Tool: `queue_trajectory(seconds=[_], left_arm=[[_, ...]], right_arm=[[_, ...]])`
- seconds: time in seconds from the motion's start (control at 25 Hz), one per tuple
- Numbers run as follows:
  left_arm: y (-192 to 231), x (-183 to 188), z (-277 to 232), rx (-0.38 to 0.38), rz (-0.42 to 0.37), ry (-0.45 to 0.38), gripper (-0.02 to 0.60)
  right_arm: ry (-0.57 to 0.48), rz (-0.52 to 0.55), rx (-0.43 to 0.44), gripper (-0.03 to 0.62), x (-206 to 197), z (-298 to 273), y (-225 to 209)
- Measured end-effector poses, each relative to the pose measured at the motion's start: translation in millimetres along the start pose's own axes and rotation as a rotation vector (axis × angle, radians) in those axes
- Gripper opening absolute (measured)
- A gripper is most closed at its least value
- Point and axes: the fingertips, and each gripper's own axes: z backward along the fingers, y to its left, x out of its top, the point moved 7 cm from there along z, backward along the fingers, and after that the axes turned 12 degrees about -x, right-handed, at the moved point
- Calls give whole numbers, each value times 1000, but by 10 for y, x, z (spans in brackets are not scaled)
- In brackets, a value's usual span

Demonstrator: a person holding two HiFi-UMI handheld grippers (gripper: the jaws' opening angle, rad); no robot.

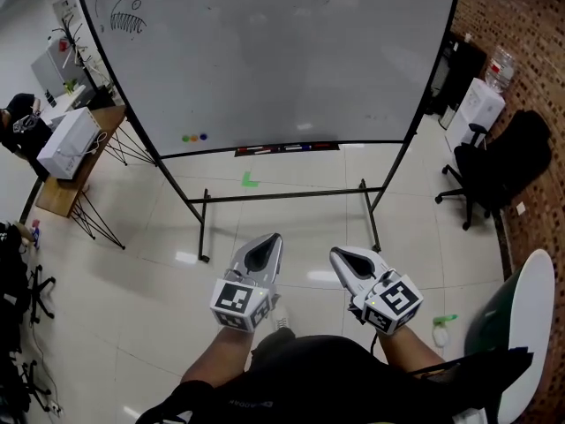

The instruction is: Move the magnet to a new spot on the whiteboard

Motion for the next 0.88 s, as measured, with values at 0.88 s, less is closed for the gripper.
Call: queue_trajectory(seconds=[0.88], left_arm=[[-848, -34, 511, 12, -36, 29, 15]], right_arm=[[-35, 1, 2, 5, -165, 767, 289]])
